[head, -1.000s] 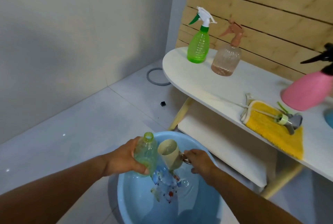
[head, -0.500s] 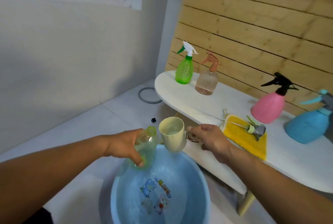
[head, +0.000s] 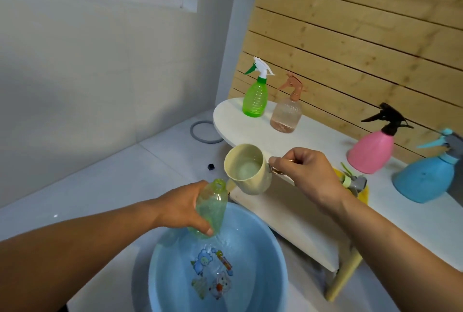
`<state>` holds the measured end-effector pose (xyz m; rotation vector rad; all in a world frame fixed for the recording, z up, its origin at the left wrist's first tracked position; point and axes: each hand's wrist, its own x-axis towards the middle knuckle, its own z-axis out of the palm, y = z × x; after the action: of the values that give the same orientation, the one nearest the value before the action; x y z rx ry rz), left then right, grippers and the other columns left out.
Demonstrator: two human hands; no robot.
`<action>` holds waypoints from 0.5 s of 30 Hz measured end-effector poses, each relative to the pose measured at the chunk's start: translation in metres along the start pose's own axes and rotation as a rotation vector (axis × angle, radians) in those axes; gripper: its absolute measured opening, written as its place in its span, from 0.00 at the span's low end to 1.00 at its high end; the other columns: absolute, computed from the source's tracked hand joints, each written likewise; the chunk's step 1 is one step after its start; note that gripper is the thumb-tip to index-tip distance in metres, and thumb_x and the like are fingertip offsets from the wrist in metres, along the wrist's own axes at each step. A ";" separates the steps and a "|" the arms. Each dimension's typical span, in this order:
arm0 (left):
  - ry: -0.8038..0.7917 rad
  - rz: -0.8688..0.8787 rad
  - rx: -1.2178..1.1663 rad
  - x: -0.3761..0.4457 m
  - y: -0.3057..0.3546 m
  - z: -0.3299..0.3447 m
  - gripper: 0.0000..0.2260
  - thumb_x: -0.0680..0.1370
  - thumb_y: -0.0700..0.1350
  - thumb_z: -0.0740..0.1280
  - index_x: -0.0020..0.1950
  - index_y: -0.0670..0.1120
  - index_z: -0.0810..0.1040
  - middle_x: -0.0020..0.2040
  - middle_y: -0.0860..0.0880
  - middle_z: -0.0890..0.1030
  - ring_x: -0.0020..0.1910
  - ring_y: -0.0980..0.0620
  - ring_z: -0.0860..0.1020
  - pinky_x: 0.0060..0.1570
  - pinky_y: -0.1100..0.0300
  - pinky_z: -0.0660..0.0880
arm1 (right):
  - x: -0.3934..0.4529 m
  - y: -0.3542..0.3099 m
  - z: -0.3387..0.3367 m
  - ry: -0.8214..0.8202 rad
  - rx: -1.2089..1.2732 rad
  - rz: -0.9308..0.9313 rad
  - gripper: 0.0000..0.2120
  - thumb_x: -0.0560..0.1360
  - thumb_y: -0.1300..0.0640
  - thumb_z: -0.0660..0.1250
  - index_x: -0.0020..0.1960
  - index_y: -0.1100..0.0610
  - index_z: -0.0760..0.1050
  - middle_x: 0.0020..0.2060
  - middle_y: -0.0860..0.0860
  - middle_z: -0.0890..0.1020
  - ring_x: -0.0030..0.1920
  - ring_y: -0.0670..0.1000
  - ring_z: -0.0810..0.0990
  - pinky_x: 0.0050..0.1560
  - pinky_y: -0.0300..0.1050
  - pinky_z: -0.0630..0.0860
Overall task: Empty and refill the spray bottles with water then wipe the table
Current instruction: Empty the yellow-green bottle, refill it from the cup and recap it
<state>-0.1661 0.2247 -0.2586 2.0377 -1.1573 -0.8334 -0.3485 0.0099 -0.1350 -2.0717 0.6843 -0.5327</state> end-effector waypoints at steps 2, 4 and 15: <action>0.006 0.001 0.018 0.002 0.001 0.005 0.36 0.59 0.58 0.85 0.64 0.62 0.73 0.57 0.61 0.82 0.57 0.61 0.81 0.61 0.54 0.79 | -0.001 0.002 -0.001 0.009 -0.036 -0.017 0.16 0.72 0.47 0.77 0.37 0.59 0.79 0.25 0.45 0.74 0.27 0.44 0.67 0.29 0.36 0.66; 0.011 0.003 0.020 0.004 0.002 0.008 0.38 0.59 0.60 0.84 0.65 0.63 0.73 0.57 0.62 0.82 0.57 0.61 0.81 0.61 0.54 0.80 | -0.002 0.003 -0.001 0.019 -0.052 -0.039 0.16 0.72 0.48 0.77 0.37 0.59 0.80 0.24 0.43 0.73 0.25 0.42 0.67 0.26 0.32 0.64; 0.043 0.004 0.062 0.010 0.003 0.010 0.38 0.61 0.59 0.85 0.67 0.63 0.71 0.58 0.62 0.80 0.58 0.59 0.79 0.61 0.53 0.79 | -0.006 0.001 -0.005 0.056 -0.186 -0.123 0.15 0.72 0.45 0.76 0.35 0.54 0.78 0.24 0.43 0.75 0.26 0.42 0.69 0.26 0.33 0.65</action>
<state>-0.1713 0.2127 -0.2645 2.0926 -1.1767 -0.7561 -0.3568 0.0103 -0.1339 -2.2914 0.6628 -0.6185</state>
